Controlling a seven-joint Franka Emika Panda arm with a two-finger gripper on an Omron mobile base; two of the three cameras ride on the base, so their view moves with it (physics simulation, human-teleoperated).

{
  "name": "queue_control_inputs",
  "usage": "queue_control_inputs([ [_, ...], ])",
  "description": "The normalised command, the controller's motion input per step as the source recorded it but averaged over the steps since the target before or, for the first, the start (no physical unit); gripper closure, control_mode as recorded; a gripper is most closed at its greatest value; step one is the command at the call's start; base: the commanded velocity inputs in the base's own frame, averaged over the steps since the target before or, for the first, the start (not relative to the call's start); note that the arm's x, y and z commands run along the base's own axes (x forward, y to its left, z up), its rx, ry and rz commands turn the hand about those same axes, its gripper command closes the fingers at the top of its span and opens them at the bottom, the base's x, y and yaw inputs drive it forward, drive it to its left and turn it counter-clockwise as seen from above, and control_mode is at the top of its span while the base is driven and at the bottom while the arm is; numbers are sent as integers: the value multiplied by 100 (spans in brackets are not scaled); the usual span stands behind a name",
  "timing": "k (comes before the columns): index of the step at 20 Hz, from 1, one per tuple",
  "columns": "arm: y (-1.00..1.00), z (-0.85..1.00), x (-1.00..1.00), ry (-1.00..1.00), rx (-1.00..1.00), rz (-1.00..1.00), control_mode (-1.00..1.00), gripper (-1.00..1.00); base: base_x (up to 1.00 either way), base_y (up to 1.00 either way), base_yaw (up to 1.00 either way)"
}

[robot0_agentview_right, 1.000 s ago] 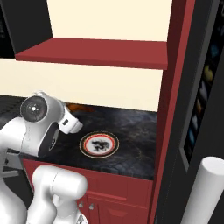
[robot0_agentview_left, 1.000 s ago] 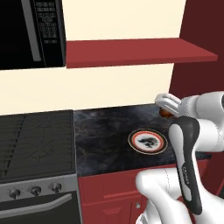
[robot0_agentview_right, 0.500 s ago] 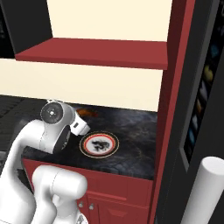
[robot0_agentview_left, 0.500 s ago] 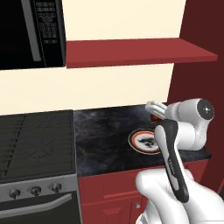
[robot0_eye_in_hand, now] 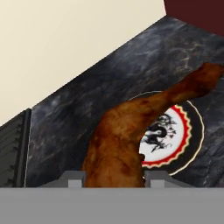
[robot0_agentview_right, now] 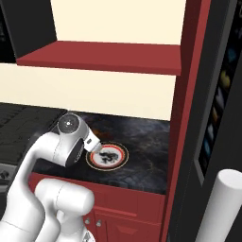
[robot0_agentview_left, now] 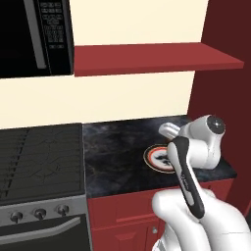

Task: Pick chicken drumstick from the fridge and place it on the plate on the counter.

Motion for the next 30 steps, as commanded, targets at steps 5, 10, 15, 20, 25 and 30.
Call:
queue_control_inputs([
  [5,-17,-71,40,0,0,0,-100,100,0,0,0],
  [10,0,-64,48,3,-1,0,-100,100,0,0,0],
  [15,0,-55,27,3,-2,0,-100,100,0,0,0],
  [20,0,-68,20,0,-5,0,-100,100,0,0,0],
  [25,0,-66,19,0,-6,0,-100,100,0,0,0],
  [30,0,-70,14,0,-7,0,-100,100,0,0,0],
])
